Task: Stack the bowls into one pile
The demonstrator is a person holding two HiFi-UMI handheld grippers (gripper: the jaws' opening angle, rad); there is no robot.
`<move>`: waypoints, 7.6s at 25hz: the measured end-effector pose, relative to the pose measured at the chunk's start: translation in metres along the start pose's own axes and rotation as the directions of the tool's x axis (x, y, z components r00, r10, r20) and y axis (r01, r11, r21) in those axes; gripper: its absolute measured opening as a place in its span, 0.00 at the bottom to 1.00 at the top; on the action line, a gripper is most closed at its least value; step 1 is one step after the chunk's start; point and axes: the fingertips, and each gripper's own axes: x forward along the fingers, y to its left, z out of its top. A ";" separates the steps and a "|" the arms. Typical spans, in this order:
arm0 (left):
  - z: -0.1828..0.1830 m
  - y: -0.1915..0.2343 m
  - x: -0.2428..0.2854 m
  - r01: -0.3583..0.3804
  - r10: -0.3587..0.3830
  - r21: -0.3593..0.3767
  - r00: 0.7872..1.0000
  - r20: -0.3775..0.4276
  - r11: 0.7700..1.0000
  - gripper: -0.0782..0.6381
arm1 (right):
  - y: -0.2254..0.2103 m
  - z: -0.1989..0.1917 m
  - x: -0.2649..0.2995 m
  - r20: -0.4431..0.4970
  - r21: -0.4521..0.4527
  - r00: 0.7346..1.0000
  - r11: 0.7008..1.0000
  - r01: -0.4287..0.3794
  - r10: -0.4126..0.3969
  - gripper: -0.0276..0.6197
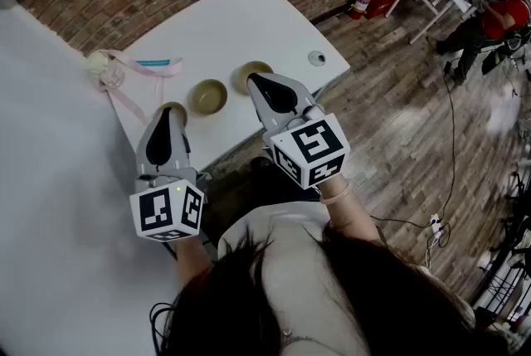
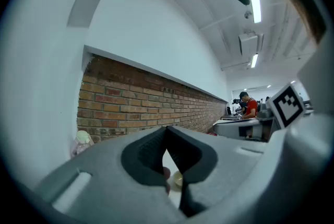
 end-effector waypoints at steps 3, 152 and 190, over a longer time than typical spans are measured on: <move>0.002 0.002 0.011 -0.001 0.001 0.009 1.000 0.006 1.000 0.11 | -0.007 -0.001 0.009 -0.004 0.003 1.000 1.000 -0.005 0.005 0.05; -0.042 0.081 0.124 -0.158 0.157 0.010 0.971 -0.180 0.987 0.11 | -0.147 -0.235 0.138 -0.595 0.275 0.803 0.941 0.199 0.003 0.08; -0.030 0.138 0.058 -0.278 0.272 -0.031 0.953 -0.136 0.960 0.11 | -0.061 -0.216 0.170 -0.578 0.300 0.803 0.953 0.048 0.142 0.08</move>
